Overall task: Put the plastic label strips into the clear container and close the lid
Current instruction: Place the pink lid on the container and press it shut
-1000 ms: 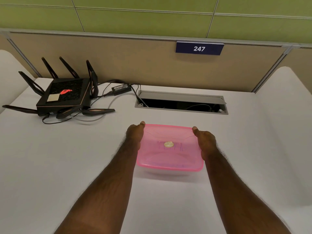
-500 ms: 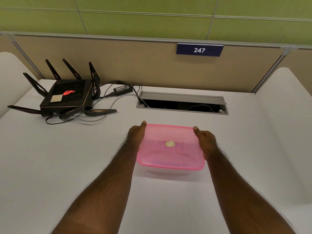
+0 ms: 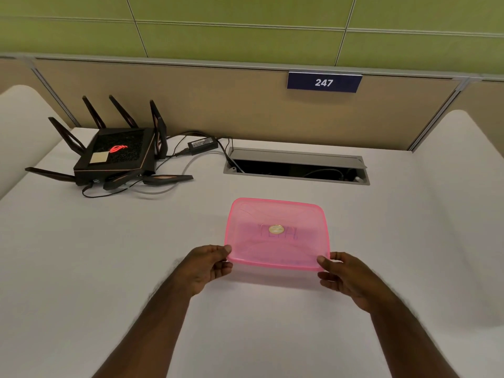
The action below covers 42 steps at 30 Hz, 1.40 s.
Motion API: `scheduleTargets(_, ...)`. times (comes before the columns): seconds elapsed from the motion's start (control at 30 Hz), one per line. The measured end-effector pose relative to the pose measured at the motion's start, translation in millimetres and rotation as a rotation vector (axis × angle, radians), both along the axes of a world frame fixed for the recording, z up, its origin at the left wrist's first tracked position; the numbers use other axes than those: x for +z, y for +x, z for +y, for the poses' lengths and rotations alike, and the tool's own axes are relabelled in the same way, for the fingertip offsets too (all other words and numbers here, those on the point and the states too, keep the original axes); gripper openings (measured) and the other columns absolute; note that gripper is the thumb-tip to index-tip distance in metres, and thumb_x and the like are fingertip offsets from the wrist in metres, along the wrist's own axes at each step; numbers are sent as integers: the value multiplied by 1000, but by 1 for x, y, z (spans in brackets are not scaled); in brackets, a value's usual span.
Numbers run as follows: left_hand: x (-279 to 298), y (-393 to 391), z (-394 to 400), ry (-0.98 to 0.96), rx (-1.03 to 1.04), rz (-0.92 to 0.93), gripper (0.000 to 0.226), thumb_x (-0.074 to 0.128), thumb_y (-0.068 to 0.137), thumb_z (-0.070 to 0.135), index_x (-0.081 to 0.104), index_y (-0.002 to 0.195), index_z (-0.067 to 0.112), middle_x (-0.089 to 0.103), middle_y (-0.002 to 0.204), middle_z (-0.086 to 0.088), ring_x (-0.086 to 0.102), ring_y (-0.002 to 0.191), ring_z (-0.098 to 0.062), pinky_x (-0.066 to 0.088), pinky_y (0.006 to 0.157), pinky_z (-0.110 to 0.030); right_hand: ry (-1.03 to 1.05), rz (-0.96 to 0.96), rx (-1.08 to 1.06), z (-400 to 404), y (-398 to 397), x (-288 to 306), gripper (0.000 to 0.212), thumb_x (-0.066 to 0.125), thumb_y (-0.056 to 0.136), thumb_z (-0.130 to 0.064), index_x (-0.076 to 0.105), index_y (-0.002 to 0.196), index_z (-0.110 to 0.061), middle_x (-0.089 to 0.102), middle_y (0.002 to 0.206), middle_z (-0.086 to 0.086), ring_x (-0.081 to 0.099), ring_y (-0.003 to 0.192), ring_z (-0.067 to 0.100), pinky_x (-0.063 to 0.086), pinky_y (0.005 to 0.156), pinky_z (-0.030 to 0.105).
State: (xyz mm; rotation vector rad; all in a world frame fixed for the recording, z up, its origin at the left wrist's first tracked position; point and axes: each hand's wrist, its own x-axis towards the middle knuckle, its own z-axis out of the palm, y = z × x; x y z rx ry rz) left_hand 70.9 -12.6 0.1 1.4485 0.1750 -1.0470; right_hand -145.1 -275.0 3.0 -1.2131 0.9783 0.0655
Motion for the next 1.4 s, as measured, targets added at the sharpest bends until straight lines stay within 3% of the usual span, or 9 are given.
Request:
scheduleTargets(0.13,6,5,-5,25,-26,5,21,67,87,10,65,96,-8,65,79,-17,65,70,-24,62,66,-31,-4,-43,-86,6,4,1,33,69,87,-14,60,112,6,65,91,15,62,80,22,58,76,34)
scheduleTargets(0.33,10,3,-3,143,-76,-68,23,72,85,22,66,93,1,64,81,-10,62,69,-20,57,57,-30,-6,-20,-124,11,6,8,28,69,87,-11,62,108,7,63,86,15,61,76,22,60,70,31)
scheduleTargets(0.47,10,-1,-2,220,-119,-208,21,70,85,30,68,89,10,65,83,-4,56,68,-15,50,56,-27,-30,-51,-153,17,4,11,29,68,88,-11,61,109,7,63,86,16,61,78,22,57,75,35)
scheduleTargets(0.73,11,-15,43,145,-182,-260,19,68,87,28,71,89,9,63,80,-2,55,65,-13,52,58,-26,-99,-58,-138,58,-18,25,29,70,86,-12,61,110,2,68,96,19,66,84,25,57,81,38)
scheduleTargets(0.9,9,-36,84,112,-212,-249,17,69,86,28,70,79,13,60,68,2,54,57,-9,51,58,-27,-144,-34,-134,97,-45,34,26,72,84,-12,61,105,-1,69,96,21,67,79,26,59,78,36)
scheduleTargets(1.0,3,-51,106,136,-228,-242,23,70,86,28,69,85,5,61,69,-1,55,58,-10,52,60,-28,-170,3,-110,116,-59,33,24,73,84,-12,61,103,-3,68,96,23,69,78,26,60,75,35)
scheduleTargets(1.17,-4,-68,126,186,-243,-243,21,69,86,29,70,87,8,65,72,-5,58,61,-13,53,62,-29,-178,52,-111,133,-74,25,27,76,80,-11,61,101,-3,68,96,23,71,86,36,60,79,44)
scheduleTargets(1.4,4,-73,129,245,-296,-262,23,70,84,36,71,88,13,70,80,-3,63,68,-15,54,61,-27,-164,132,-47,135,-81,18,33,78,79,-20,60,105,-9,69,93,19,74,75,26,61,70,39)
